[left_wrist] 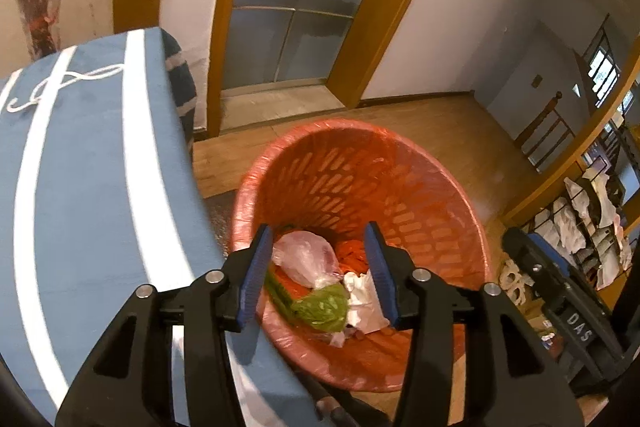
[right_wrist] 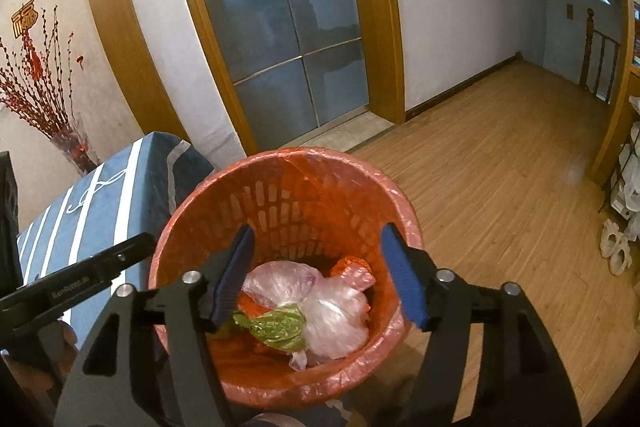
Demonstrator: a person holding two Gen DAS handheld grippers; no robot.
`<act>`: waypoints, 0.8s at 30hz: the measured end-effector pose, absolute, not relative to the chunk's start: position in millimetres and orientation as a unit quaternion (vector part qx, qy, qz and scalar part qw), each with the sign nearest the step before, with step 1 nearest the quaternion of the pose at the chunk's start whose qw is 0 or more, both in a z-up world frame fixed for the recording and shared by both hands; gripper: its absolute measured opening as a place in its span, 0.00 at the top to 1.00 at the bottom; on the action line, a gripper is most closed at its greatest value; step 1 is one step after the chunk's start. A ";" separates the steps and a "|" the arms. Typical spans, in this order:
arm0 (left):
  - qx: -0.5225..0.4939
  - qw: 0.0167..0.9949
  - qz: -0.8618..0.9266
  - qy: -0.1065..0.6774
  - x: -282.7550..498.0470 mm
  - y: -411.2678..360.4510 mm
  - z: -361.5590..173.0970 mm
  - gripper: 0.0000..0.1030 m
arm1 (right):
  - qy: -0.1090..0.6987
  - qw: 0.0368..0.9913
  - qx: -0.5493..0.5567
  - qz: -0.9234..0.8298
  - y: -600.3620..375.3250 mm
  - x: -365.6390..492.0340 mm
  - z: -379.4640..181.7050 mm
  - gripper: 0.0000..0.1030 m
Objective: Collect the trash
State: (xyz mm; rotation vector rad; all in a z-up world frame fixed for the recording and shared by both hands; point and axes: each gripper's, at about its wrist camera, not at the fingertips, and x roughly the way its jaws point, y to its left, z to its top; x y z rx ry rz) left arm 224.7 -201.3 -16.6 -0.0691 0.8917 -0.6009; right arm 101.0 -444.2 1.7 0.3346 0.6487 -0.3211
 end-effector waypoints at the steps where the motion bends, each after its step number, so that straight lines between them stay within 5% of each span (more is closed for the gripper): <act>1: -0.032 0.861 -0.283 0.421 222.7 -198.7 -14.7 0.49 | 0.313 0.922 0.163 -0.158 -443.8 97.3 3.9 0.34; 9: -0.014 0.900 -0.255 0.355 180.6 -148.5 16.7 0.24 | 0.280 0.930 0.172 -0.164 -430.3 58.6 26.8 0.10; 13: -0.017 0.922 -0.225 0.316 152.5 -116.3 32.9 0.09 | 0.261 0.940 0.147 -0.163 -407.3 33.6 42.2 0.06; 24: -0.023 0.965 -0.126 0.230 72.0 -47.0 53.8 0.04 | 0.230 0.958 0.087 -0.148 -334.7 -27.9 64.6 0.05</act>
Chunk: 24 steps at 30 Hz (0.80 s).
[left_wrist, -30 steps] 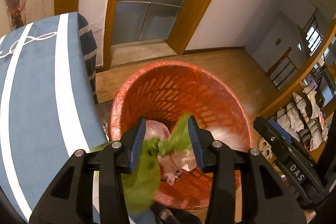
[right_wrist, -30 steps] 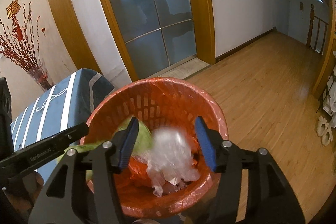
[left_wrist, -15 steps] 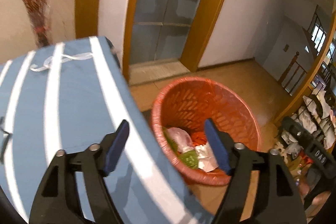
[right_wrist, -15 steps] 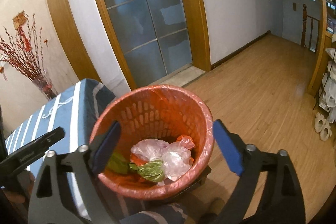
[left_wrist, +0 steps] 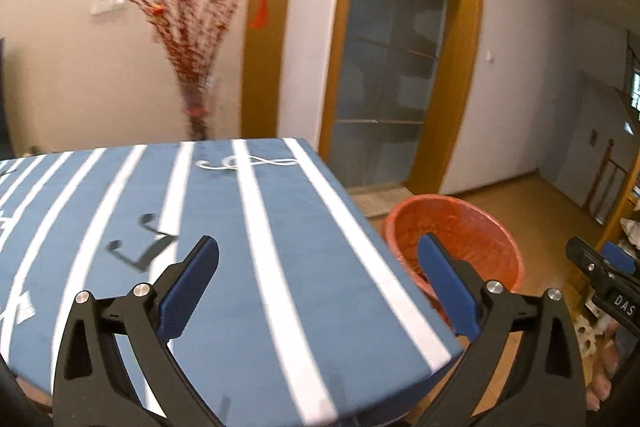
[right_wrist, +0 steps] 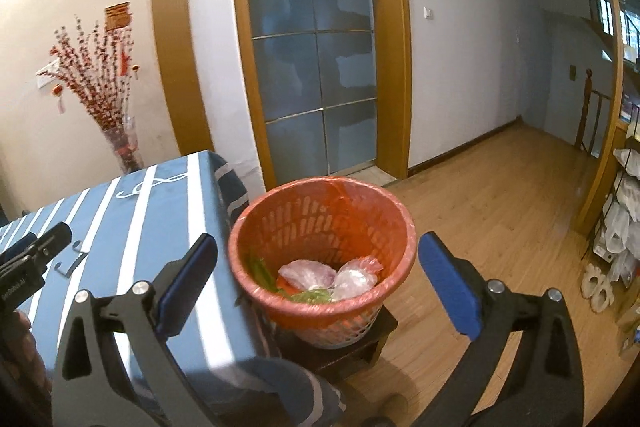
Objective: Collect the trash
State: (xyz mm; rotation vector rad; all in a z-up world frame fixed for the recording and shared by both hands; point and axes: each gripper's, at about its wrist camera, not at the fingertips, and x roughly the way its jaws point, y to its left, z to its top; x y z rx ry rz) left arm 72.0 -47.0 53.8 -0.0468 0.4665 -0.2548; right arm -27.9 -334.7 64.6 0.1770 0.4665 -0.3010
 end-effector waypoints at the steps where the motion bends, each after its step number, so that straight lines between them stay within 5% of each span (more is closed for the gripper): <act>1: -0.023 0.967 -0.119 0.226 65.9 -43.1 53.7 0.04 | 0.230 0.958 0.087 -0.148 -332.6 -31.7 64.6 0.05; 24: -0.004 0.979 -0.010 0.203 -17.3 -8.1 30.3 0.04 | 0.209 0.956 0.044 -0.201 -265.6 -101.0 49.8 0.05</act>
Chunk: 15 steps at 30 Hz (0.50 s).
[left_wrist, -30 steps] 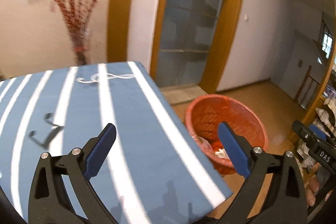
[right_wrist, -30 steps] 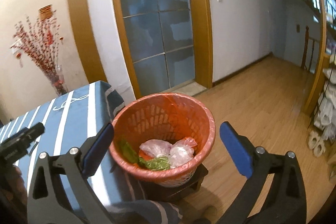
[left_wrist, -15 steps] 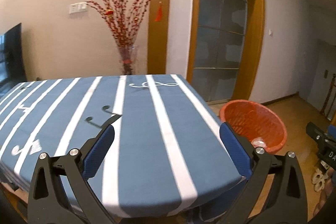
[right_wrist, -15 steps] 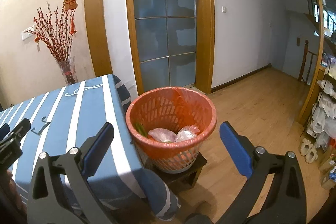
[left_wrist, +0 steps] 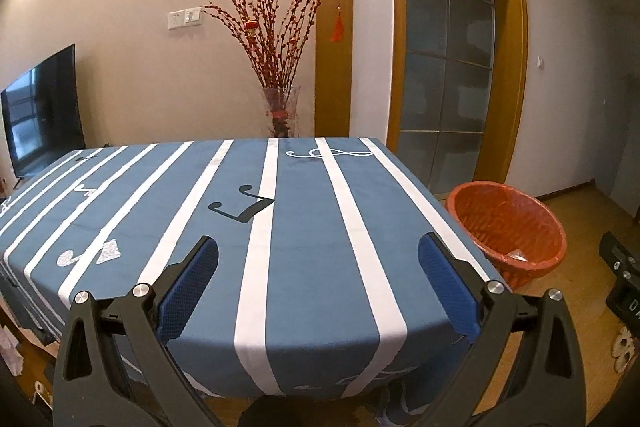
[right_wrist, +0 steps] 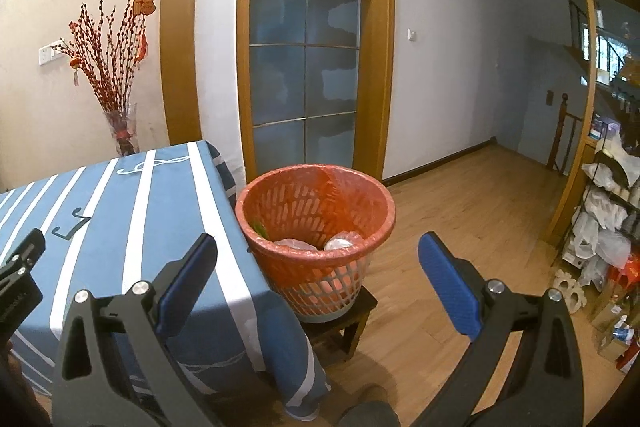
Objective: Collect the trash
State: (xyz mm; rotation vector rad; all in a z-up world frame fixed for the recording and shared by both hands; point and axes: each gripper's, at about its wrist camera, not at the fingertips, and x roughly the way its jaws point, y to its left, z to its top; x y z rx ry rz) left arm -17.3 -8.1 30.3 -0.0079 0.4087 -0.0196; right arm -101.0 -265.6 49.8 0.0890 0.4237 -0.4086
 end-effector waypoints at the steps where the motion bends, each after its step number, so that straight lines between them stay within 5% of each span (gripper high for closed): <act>1: -0.004 0.979 -0.010 0.202 -19.2 -7.5 30.0 0.04 | 0.209 0.956 0.044 -0.201 -264.6 -102.1 49.3 0.05; 15: -0.003 0.978 -0.007 0.207 -31.4 -7.2 24.1 0.04 | 0.219 0.954 0.037 -0.201 -253.3 -113.0 40.4 0.05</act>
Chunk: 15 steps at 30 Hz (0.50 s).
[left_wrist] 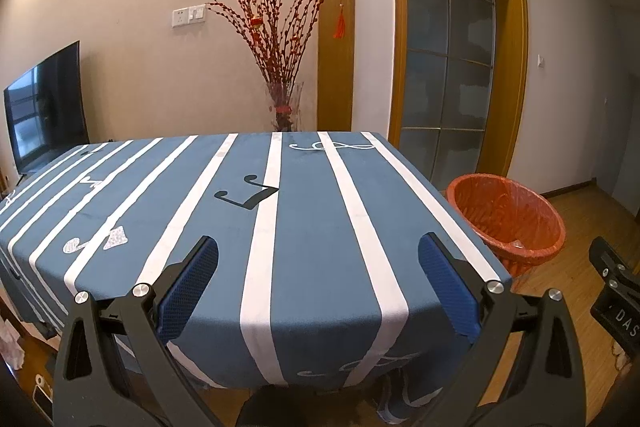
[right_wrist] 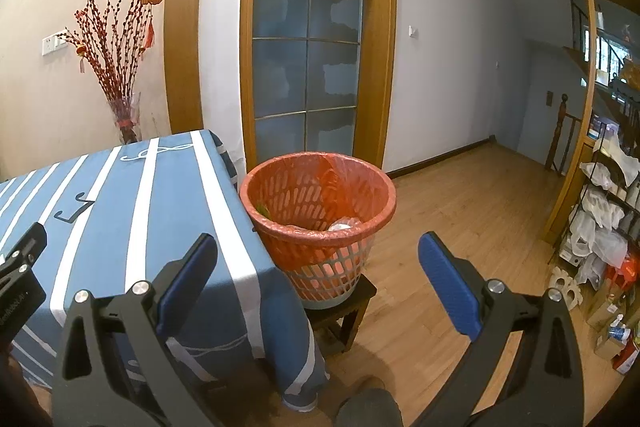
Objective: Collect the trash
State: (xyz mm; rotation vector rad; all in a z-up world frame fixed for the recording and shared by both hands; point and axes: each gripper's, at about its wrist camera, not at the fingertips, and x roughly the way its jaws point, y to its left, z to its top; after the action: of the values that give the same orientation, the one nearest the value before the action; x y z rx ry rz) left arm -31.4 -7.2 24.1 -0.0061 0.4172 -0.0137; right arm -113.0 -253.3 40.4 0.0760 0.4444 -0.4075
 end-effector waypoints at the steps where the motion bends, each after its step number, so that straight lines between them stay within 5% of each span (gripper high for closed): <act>1: -0.003 0.978 -0.007 0.208 -31.9 -7.5 23.7 0.04 | 0.219 0.954 0.038 -0.201 -253.2 -113.0 40.1 0.05; 15: -0.003 0.976 -0.010 0.220 -38.2 -10.1 15.7 0.04 | 0.237 0.949 0.045 -0.202 -254.9 -111.6 32.0 0.05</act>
State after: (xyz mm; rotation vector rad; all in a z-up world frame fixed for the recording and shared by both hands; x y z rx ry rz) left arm -38.2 -10.1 15.7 -0.0062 0.4426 -0.0196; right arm -111.6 -254.9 32.0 0.0910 0.4821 -0.4101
